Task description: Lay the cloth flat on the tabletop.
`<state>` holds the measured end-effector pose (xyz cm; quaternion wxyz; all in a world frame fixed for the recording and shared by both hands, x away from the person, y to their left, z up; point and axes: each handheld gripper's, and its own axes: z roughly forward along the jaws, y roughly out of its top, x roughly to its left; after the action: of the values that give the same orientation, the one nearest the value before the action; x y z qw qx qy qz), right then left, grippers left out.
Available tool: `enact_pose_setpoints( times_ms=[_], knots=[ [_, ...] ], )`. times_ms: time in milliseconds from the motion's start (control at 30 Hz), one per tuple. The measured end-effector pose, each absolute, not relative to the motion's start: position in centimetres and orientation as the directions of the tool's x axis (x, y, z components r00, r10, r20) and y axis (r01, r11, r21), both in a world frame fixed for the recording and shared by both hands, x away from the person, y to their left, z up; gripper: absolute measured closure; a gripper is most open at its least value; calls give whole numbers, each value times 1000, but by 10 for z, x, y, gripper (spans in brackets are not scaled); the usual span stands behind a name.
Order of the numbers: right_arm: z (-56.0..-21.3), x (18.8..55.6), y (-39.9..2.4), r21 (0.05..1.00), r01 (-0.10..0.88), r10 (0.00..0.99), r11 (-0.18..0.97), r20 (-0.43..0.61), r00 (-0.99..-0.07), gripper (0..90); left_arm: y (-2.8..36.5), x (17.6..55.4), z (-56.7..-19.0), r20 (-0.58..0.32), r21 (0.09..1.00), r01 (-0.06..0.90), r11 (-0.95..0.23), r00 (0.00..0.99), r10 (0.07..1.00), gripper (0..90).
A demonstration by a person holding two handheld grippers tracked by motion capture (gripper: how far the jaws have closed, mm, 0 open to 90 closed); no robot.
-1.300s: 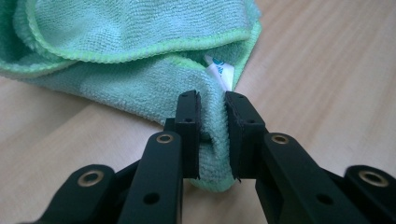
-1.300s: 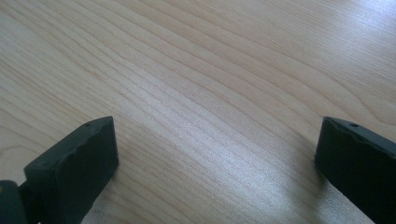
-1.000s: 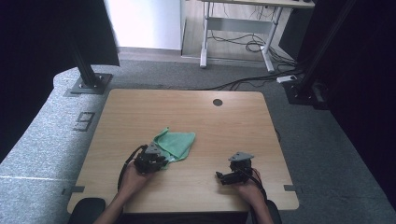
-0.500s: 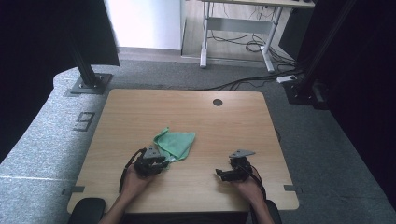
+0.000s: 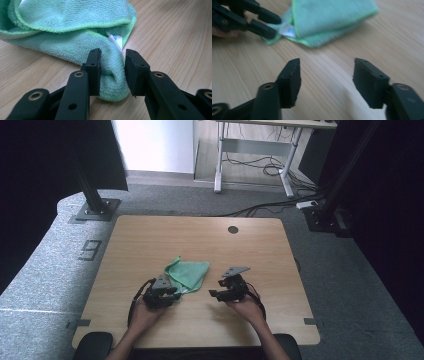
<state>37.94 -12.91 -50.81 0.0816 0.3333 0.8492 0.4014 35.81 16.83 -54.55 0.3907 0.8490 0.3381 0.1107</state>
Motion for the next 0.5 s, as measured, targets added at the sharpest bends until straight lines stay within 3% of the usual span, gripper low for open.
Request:
enact_pose_setpoints(
  times_ms=[500],
  knots=[
    [-505,409,-48,712,400,511,578,66,-857,521,168,358,-546,-79,739,490,-463,745,662,657]
  ],
)
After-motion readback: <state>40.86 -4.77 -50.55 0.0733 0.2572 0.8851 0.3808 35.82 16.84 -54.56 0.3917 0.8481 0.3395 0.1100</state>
